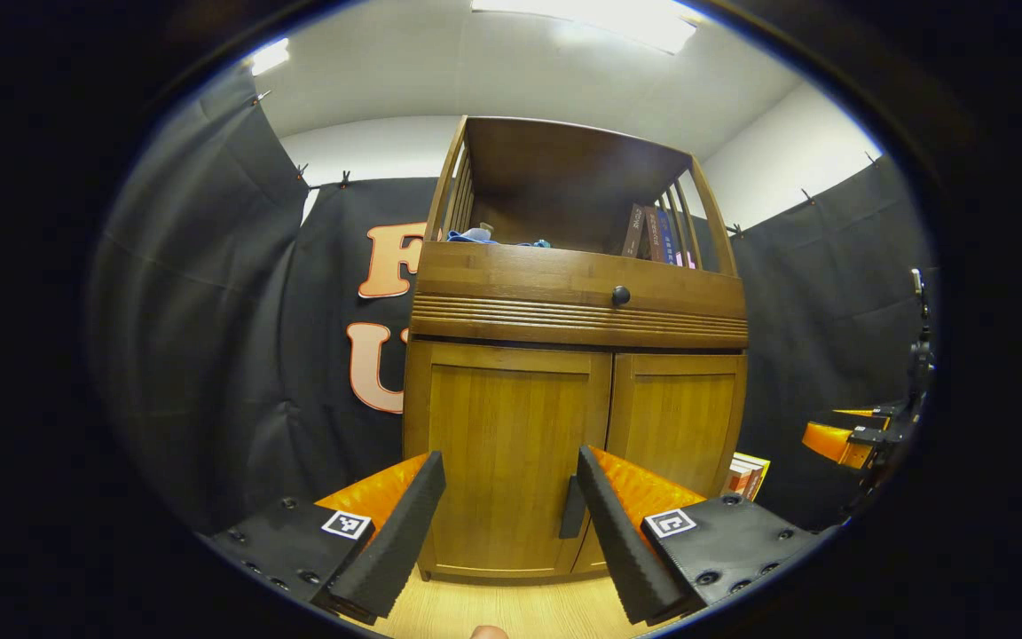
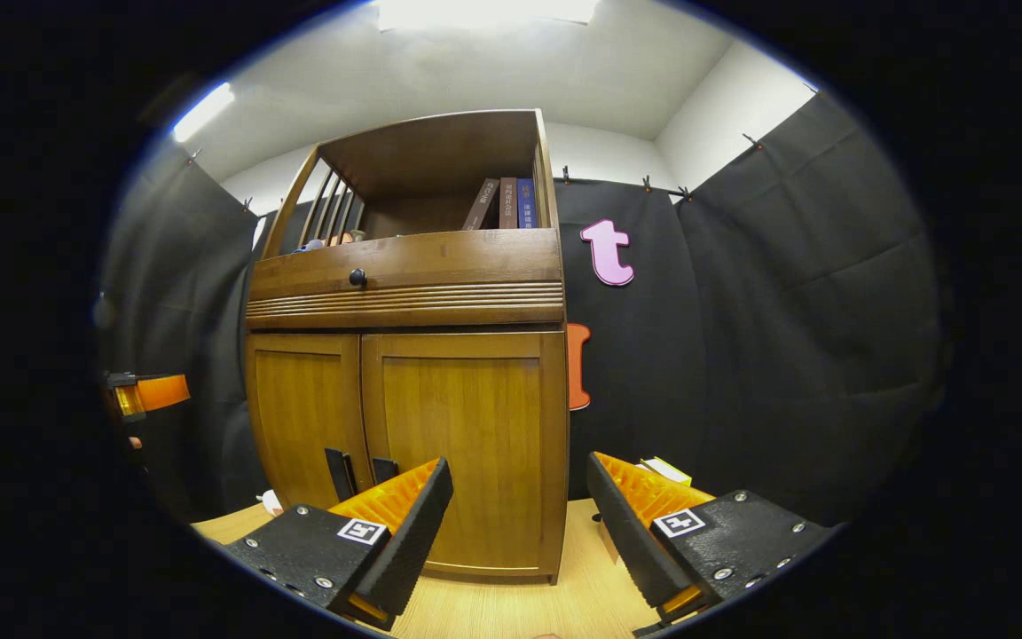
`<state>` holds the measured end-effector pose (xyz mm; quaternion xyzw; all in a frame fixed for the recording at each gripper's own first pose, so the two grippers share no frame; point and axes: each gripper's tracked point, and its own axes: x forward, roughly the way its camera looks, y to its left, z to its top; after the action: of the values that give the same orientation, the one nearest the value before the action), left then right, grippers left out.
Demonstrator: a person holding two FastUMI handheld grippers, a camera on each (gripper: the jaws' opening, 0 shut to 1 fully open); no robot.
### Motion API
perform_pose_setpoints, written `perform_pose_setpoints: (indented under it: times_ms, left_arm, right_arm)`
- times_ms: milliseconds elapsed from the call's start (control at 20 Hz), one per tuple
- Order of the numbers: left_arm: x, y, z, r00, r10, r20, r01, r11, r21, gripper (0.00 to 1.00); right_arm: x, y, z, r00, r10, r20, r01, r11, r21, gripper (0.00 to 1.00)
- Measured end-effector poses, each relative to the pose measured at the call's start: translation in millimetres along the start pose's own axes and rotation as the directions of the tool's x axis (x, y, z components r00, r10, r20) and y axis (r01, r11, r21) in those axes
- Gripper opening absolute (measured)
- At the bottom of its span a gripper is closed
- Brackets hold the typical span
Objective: Open the right door of the double-door shoe cabinet with the right hand, and open the left door with the left hand.
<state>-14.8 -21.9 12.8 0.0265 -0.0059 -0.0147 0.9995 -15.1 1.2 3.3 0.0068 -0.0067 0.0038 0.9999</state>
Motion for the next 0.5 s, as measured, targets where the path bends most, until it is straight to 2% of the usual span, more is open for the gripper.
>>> perform_pose_setpoints:
  times_ms: [100, 200, 300, 450, 500]
  left_arm:
    - [-2, 1, -1, 1.000, 0.004, 0.001, -0.004, 1.000, 0.000, 0.94]
    - [-7, 3, -1, 1.000, 0.011, 0.001, -0.011, 1.000, -0.001, 0.96]
    - [-9, 6, 0, 1.000, 0.016, 0.001, -0.016, 1.000, 0.003, 0.94]
    - [-11, 7, -2, 1.000, 0.014, -0.004, -0.014, 1.000, 0.005, 0.99]
    - [-12, 8, -3, 1.000, 0.014, -0.005, -0.014, 1.000, 0.007, 0.94]
  right_arm:
    - [1, 6, -4, 1.000, 0.005, -0.004, -0.005, 1.000, -0.003, 0.94]
    - [3, 15, -9, 1.000, 0.017, -0.013, -0.017, 1.000, -0.005, 0.94]
    - [7, 25, -13, 0.999, 0.033, -0.020, -0.033, 0.999, -0.005, 0.94]
    - [13, 42, -21, 0.998, 0.052, -0.029, -0.052, 0.999, -0.014, 0.94]
    - [15, 47, -24, 0.998, 0.057, -0.034, -0.057, 0.998, -0.018, 0.94]
